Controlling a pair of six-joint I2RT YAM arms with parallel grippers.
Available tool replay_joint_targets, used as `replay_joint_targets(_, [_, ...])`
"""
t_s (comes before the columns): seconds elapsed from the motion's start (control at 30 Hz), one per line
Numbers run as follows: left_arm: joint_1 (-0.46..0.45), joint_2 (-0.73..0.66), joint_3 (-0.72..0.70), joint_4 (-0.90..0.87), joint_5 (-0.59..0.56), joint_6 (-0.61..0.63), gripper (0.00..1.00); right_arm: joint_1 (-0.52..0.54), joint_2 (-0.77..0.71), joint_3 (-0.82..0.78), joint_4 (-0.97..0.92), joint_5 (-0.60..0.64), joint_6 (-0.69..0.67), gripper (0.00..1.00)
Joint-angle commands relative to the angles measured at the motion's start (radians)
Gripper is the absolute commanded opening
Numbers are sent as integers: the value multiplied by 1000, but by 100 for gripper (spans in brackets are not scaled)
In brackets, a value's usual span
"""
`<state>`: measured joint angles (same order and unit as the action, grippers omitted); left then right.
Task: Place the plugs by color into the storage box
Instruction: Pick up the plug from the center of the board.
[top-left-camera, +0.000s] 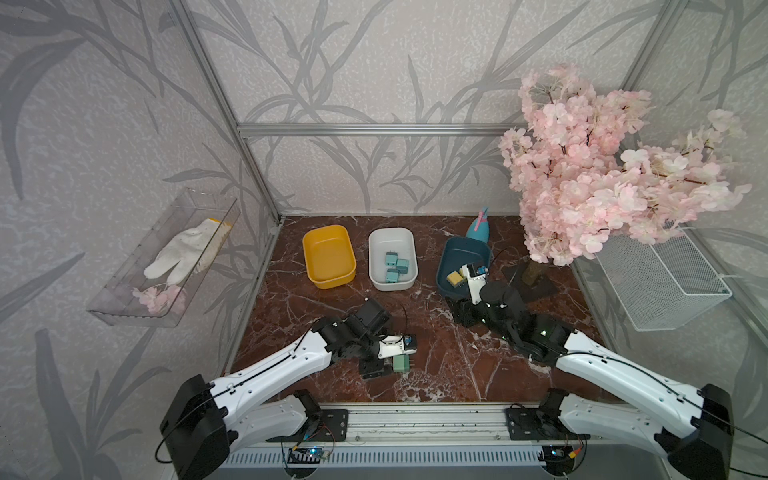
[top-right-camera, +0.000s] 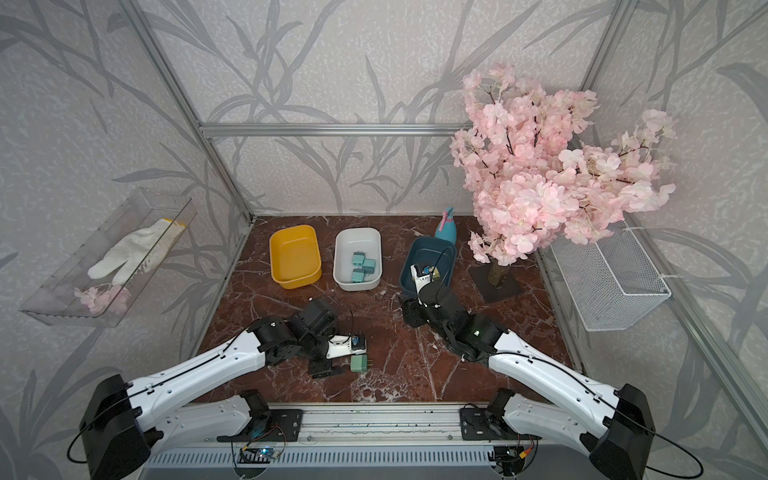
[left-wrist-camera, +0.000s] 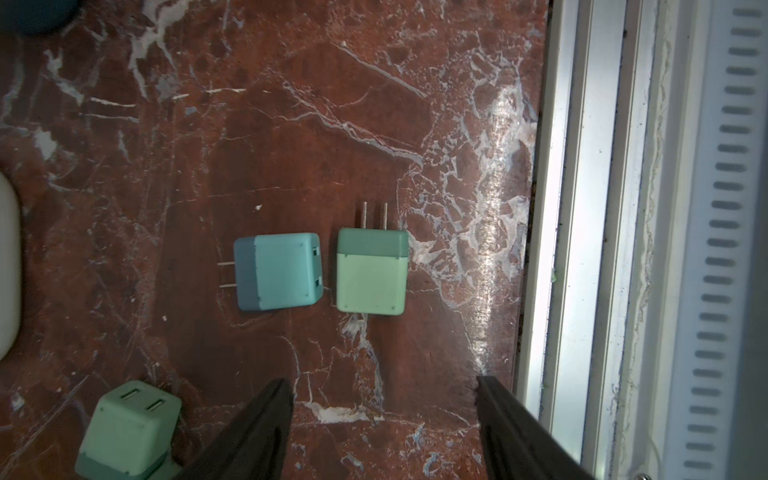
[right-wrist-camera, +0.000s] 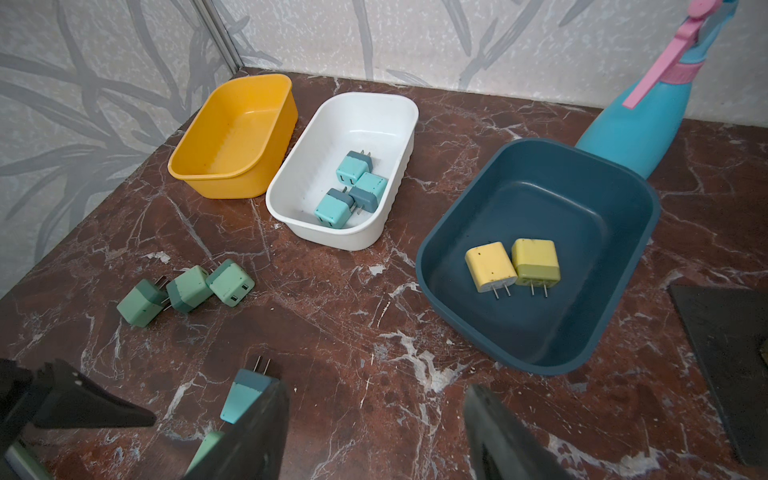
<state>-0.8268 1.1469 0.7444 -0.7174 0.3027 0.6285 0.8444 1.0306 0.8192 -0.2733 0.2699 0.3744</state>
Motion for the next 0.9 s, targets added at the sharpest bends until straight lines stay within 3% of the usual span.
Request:
replay_joint_targets(0.0, [-41, 64, -11, 89, -54, -33, 70, -2, -9, -18, 21, 12, 11, 71])
replay_joint_targets(0.17, [-101, 186, -1, 208, -86, -105, 68, -1, -12, -38, 54, 8, 24, 71])
replay_joint_targets(0.37, [-105, 304, 62, 151, -147, -103, 59, -2, -12, -36, 60, -9, 25, 72])
replay_joint_targets(0.87, [-106, 334, 53, 163, -109, -91, 48, -4, -1, -34, 47, 14, 3, 73])
